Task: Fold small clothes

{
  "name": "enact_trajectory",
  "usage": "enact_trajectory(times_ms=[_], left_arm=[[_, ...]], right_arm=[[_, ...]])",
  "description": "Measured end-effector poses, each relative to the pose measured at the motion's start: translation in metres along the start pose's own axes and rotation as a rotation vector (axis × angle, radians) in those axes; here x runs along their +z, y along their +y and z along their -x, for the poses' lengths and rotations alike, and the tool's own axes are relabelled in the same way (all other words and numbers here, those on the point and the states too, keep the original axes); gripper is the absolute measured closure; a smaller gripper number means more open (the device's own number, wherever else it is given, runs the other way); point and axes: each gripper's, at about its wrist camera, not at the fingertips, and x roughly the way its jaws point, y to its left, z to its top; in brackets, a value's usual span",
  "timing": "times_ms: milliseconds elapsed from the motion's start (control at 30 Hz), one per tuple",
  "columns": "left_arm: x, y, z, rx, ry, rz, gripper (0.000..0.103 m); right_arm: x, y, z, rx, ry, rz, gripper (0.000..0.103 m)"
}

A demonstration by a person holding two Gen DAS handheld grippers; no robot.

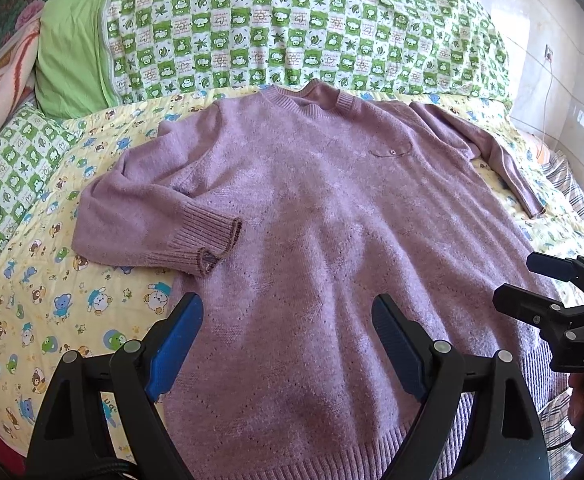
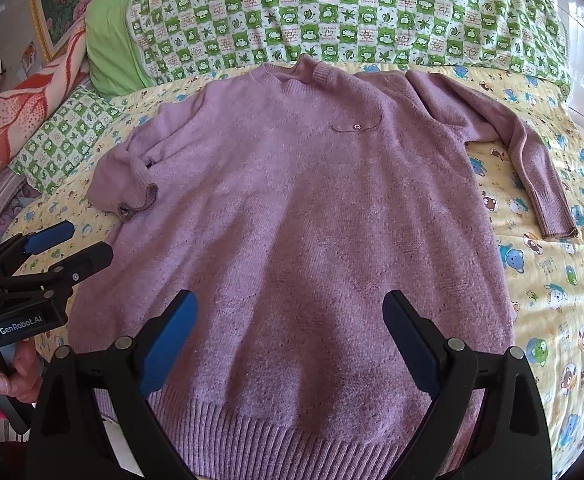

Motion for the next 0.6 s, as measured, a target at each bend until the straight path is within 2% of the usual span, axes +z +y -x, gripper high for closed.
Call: enact_trajectory(times_ms=[433,600], left_arm=[[0.0037,-0.0015,-0.0052,0.000,0.015,-0.004,0.016],[0.0037,-0.0016,-0.0066,-0.002,0.011,0.002,0.016]], right_arm=[[0.0015,-0.0007,-0.0021,-0.022,0.032,0.011,0.009],[0.0019,0.0020,-0.0038,-0.003,-0.010,0.011,0.009]])
